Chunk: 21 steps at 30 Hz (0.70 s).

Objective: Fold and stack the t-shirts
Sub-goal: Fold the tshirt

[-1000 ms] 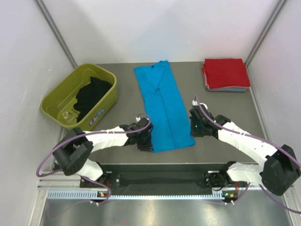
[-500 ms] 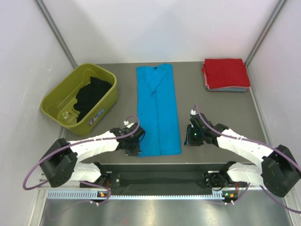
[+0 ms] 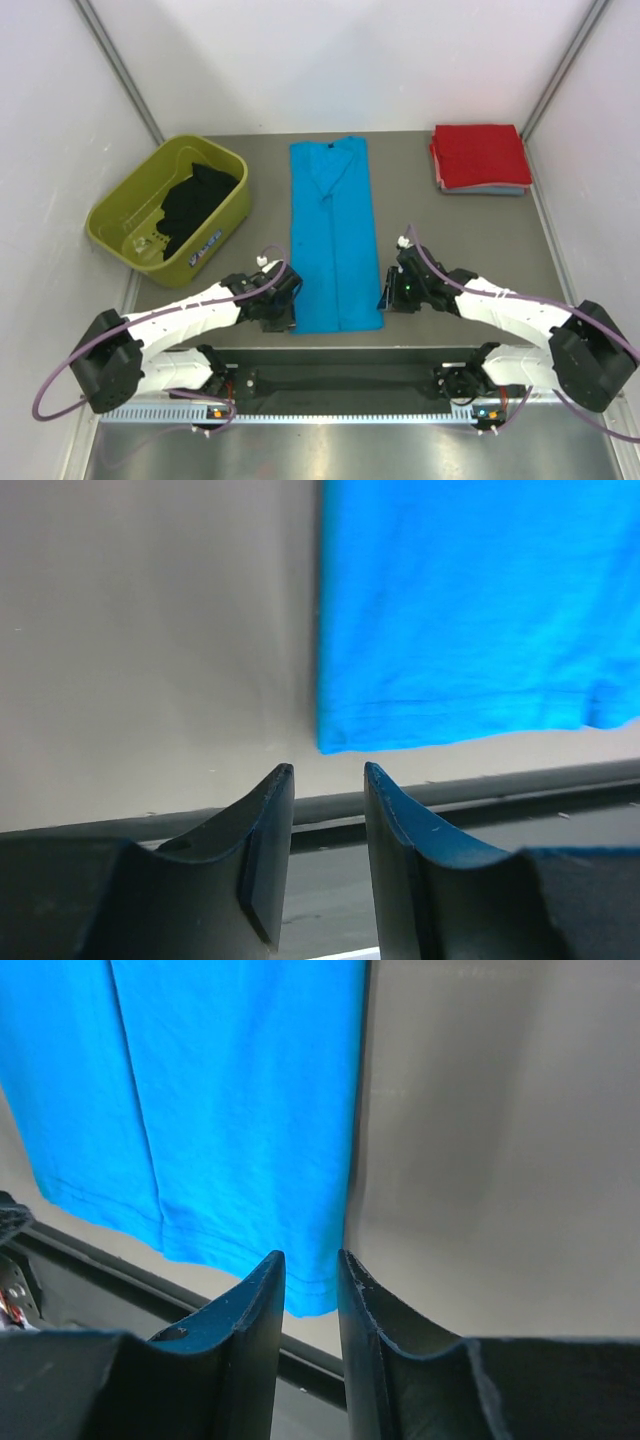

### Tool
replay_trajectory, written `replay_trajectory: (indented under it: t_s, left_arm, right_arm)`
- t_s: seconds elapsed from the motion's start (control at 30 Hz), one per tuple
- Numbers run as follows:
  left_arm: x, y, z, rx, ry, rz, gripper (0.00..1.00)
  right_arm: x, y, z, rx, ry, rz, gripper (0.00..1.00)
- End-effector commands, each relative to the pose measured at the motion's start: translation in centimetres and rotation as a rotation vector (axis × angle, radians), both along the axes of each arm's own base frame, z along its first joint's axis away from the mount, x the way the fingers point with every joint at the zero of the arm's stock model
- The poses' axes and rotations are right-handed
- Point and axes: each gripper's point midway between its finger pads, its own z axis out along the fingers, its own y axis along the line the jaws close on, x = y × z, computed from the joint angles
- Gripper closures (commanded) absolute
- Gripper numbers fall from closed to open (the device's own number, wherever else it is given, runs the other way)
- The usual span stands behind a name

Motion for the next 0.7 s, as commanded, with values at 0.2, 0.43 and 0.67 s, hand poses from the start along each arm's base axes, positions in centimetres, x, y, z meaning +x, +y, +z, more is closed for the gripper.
replay_trajectory:
  t_s: [0.2,0.43,0.67]
  left_arm:
    - [0.9,-1.6,1.0,-0.095,-0.032,0.027,0.61]
    - [1.0,-1.5,0.4,-0.107,-0.017,0.032,0.62]
    - [0.6,-1.2,0.0,-0.133,0.019,0.047,0.62]
  right_arm:
    - [-1.3,0.6,-1.8,0.000,0.024,0.020,0.72]
    - [-2.6,1.2,-2.6,-0.002,0.046,0.036,0.75]
    - [-3.2,0.6,-3.1,-0.047,0.053,0.022,0.81]
